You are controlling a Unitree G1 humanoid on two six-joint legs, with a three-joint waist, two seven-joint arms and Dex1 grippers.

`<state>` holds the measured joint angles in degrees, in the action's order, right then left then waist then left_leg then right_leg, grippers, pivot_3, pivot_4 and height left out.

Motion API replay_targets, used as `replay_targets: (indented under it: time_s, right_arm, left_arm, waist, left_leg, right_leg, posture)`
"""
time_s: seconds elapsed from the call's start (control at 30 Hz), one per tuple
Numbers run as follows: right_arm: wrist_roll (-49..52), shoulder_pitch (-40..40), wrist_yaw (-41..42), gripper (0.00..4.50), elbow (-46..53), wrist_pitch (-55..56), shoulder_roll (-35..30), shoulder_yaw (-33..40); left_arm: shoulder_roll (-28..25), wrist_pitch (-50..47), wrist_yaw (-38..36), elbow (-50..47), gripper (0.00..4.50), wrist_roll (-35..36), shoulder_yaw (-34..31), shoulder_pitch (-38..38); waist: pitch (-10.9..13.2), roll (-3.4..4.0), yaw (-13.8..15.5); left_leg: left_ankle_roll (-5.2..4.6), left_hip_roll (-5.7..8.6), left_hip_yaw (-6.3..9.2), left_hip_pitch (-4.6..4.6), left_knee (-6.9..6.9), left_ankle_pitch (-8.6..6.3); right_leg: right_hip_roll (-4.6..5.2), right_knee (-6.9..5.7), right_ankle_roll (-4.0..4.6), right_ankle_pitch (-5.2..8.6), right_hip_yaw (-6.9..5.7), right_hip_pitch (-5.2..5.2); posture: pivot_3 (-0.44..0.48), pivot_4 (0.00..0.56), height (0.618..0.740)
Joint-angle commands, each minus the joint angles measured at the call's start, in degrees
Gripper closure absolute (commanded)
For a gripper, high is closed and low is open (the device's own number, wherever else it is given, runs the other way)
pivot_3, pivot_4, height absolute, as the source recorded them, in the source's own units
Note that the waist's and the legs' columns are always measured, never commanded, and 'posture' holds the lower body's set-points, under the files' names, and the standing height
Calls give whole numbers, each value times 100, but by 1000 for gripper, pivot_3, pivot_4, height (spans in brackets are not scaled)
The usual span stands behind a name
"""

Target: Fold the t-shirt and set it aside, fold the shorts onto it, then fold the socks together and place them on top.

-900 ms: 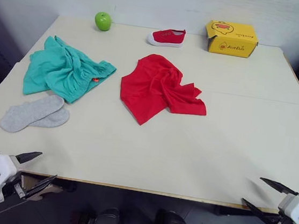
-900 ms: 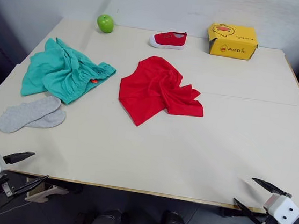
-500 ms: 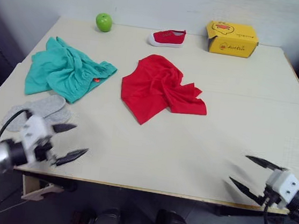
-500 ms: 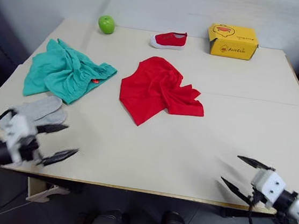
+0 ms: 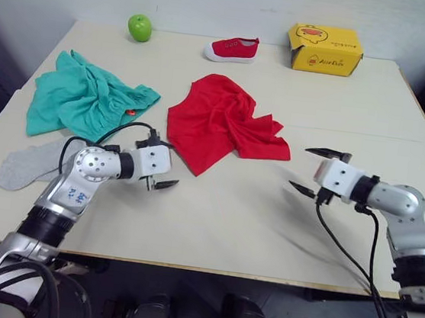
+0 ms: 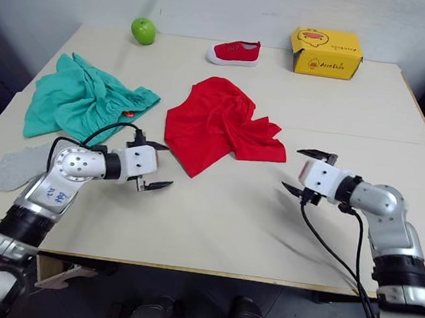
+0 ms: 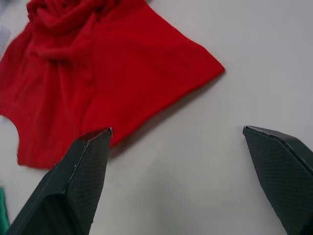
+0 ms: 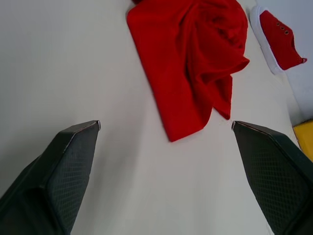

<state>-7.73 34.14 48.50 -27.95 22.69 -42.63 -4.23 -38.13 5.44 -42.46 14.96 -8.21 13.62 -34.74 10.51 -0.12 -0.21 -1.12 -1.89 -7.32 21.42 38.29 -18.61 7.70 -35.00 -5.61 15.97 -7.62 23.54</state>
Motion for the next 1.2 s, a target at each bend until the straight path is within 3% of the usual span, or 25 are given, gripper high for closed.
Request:
replay_targets:
  time_s: [0.03,0.47,0.6,0.87,0.97,1.07,1.2]
  right_arm:
    - [-314,444,-335,73,-477,174,91,-157]
    - [-1021,1474,-1013,73,-1948,632,522,-770]
    - [-1342,1764,-1438,0,-2356,555,637,-941]
    - [-1788,2184,-1884,0,-3148,529,933,-1305]
    - [-1981,2340,-2079,0,-3434,416,1026,-1472]
    - [-2124,2459,-2290,0,-3656,349,1100,-1608]
    - [-2174,2548,-2532,863,-3891,184,1223,-1687]
  left_arm:
    - [235,520,311,509,0,-353,124,-281]
    - [1312,1917,1213,3325,0,-1408,775,-1732]
    - [1428,2148,1230,3864,932,-1464,824,-1942]
    - [1437,2261,1203,4193,3653,-1209,615,-2007]
    - [1427,2215,1192,4183,4483,-1090,473,-2007]
    - [1431,2196,1168,4145,4483,-997,354,-1971]
    - [1347,2162,1142,3955,4500,-833,171,-1813]
  waist:
    - [0,0,-2]
    - [-1,0,14]
    - [-1,0,-7]
    - [-2,-3,-86]
    - [-5,-1,-150]
    - [-7,-5,-163]
    - [-8,-8,-172]
  left_leg:
    - [0,0,-4,1,2,0]
    - [-29,3,-41,0,66,9]
    - [-30,3,-41,-4,68,9]
    - [-31,1,-39,-7,71,10]
    - [-32,1,-25,-12,69,11]
    - [-31,1,-9,-13,70,11]
    - [-31,-1,-8,-13,70,11]
  right_leg:
    - [1,0,0,0,2,1]
    - [35,-50,-18,-10,12,-13]
    - [38,-55,-19,-10,13,-13]
    - [40,-62,-19,-11,14,-13]
    - [43,-66,-19,-10,15,-14]
    - [43,-69,-19,-10,15,-14]
    - [43,-71,-19,-10,17,-13]
  posture:
    - [0,150,740]
    - [0,150,740]
    - [0,150,740]
    - [0,150,740]
    - [0,150,740]
    - [0,150,740]
    - [0,150,740]
